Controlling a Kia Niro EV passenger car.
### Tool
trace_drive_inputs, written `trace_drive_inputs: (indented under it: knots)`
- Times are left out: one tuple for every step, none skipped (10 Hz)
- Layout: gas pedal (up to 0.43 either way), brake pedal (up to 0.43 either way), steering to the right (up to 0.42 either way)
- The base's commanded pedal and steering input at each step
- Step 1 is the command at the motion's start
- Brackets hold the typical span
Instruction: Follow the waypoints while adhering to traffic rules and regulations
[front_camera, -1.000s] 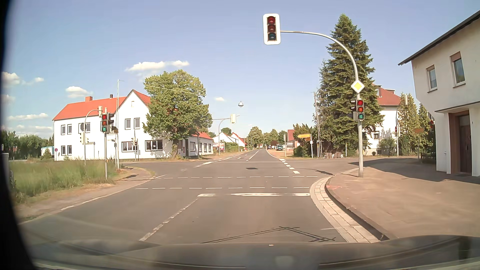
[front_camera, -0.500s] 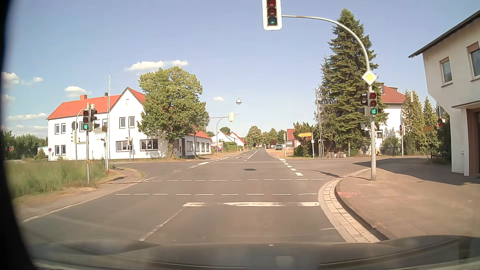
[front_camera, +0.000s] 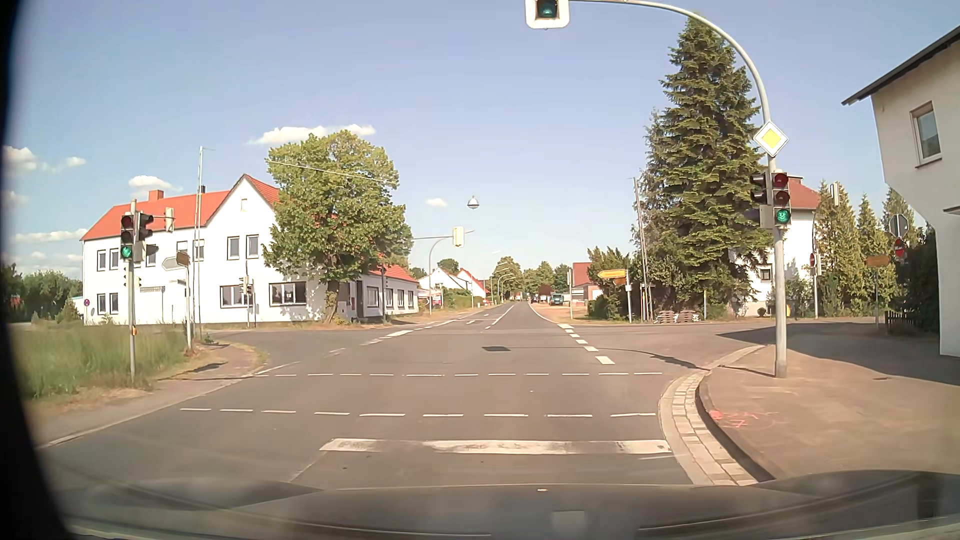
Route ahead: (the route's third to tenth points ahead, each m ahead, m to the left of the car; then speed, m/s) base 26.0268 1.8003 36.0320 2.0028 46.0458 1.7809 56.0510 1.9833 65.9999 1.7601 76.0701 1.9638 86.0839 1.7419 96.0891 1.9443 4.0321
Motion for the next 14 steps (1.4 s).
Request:
trace_drive_inputs:
  knots:
    - [0.512,0.006,0.004]
    - [0.461,0.006,0.004]
    - [0.461,0.006,0.004]
    - [0.461,0.006,0.004]
    - [0.461,0.006,0.004]
    - [0.461,0.006,0.004]
    - [0.461,0.006,0.004]
    - [0.449,0.006,0.004]
    - [0.449,0.006,0.004]
    - [0.449,0.006,0.004]
    - [0.421,0.006,0.005]
    - [0.409,0.006,0.006]
    - [0.398,0.006,0.007]
    - [0.398,0.006,0.007]
